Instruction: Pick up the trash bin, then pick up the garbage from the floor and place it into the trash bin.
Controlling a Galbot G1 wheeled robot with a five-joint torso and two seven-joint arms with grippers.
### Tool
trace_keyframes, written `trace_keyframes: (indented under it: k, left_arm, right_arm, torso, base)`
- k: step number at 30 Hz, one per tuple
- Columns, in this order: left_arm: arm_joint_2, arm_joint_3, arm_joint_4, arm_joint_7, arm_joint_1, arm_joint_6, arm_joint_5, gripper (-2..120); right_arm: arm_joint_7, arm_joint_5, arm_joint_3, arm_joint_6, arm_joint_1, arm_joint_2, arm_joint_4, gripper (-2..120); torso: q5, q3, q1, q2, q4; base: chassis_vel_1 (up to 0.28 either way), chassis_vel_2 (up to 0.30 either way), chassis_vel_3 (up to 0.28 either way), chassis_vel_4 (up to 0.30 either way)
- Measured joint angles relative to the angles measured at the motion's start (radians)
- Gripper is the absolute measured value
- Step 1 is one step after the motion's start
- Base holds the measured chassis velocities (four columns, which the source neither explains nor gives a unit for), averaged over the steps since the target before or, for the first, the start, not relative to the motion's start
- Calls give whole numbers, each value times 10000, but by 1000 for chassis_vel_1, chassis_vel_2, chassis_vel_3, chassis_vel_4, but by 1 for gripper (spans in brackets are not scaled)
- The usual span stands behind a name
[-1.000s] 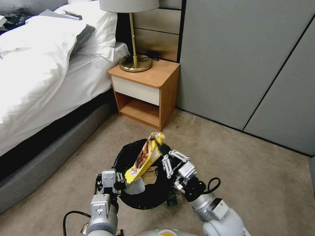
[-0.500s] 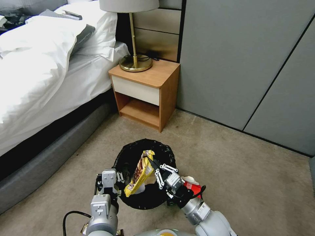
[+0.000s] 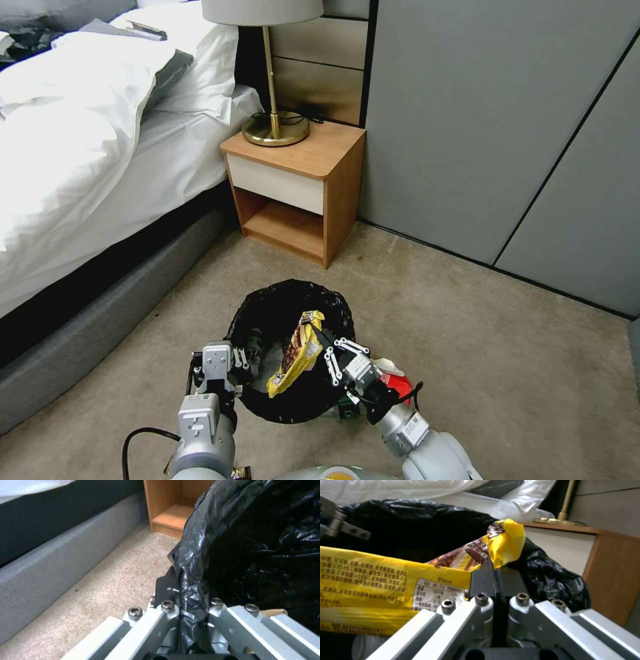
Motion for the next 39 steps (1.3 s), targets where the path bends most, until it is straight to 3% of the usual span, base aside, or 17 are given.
trace_keyframes:
  k: [9, 17, 21, 24, 28, 32, 39]
  left_arm:
    - [1, 62, -42, 0, 46, -1, 35, 1]
    - [-8, 184, -42, 0, 81, -17, 142, 1]
    - [-10, 188, -42, 0, 84, -21, 152, 1]
    - [-7, 187, -42, 0, 90, -26, 158, 1]
    - [-10, 185, -43, 0, 75, -27, 159, 1]
    - [-21, 224, -34, 0, 65, -29, 192, 1]
    - [-33, 197, 26, 2, 30, -30, 193, 1]
  right_arm:
    - [53, -110, -29, -15, 13, -21, -82, 27]
    - [52, -164, -42, -30, -83, -68, 64, 61]
    - [52, -173, -46, -33, -92, -70, 95, 68]
    - [47, -214, -75, -35, -135, -70, 176, 86]
    - [31, -262, -104, -35, -203, -70, 336, 99]
    - [4, -397, -116, -24, -254, -97, 520, 108]
    - [8, -460, -72, 87, -327, -71, 950, 114]
  torso:
    - [0, 0, 0, 0, 0]
    - [0, 0, 0, 0, 0]
    - [0, 0, 0, 0, 0]
    - [0, 0, 0, 0, 0]
    - [0, 0, 0, 0, 0]
    - [1, 0, -1, 0, 0]
    - [1, 0, 0, 0, 0]
  base:
    - [0, 0, 0, 0]
    - [0, 0, 0, 0]
    - [0, 0, 0, 0]
    - [0, 0, 0, 0]
    - [0, 0, 0, 0]
    - [0, 0, 0, 0]
    - [0, 0, 0, 0]
